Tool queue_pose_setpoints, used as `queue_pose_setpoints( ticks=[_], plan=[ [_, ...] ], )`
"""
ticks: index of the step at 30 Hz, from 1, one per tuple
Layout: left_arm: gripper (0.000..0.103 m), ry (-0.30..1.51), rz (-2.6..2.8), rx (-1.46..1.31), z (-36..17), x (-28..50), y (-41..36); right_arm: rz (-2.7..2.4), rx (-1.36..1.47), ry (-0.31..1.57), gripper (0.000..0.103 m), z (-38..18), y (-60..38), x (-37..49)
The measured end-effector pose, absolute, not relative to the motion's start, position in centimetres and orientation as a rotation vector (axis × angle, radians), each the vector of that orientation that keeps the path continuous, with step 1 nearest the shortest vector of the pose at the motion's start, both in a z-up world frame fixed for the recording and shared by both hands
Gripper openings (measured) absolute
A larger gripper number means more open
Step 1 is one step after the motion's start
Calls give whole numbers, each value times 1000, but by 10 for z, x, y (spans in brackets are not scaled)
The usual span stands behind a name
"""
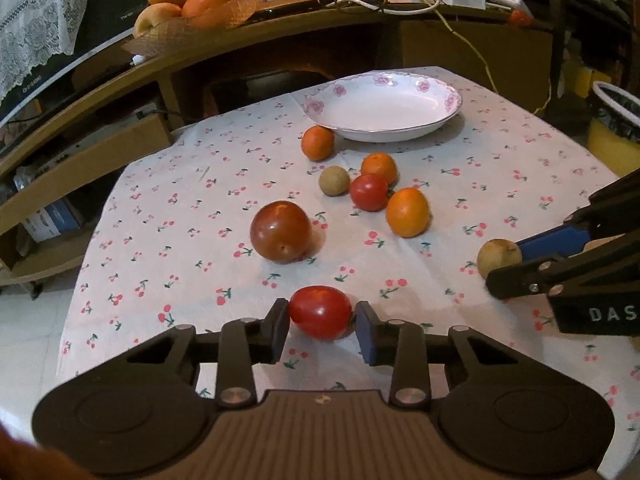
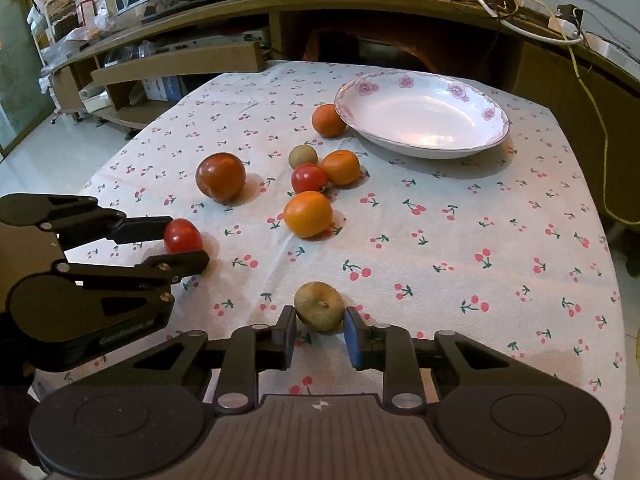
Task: Organize fruits
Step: 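Carry both fruits over the white plate and open both tools to release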
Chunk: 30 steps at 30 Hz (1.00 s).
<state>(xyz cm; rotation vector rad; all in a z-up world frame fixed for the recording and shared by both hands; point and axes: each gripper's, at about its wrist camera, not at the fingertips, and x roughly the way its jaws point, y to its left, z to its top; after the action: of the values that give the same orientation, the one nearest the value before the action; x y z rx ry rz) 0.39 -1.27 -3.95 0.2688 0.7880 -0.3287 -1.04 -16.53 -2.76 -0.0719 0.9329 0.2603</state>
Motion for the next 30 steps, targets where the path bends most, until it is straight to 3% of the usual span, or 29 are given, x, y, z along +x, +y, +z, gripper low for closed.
queue_pose_setpoints(
  ticks=[16, 30],
  plan=[
    [40, 777, -388, 191, 11, 45, -47, 192, 38, 866, 27, 17, -181, 16],
    [39, 785, -386, 160, 13, 130, -74, 92, 55, 884, 27, 10, -202, 95]
  ],
)
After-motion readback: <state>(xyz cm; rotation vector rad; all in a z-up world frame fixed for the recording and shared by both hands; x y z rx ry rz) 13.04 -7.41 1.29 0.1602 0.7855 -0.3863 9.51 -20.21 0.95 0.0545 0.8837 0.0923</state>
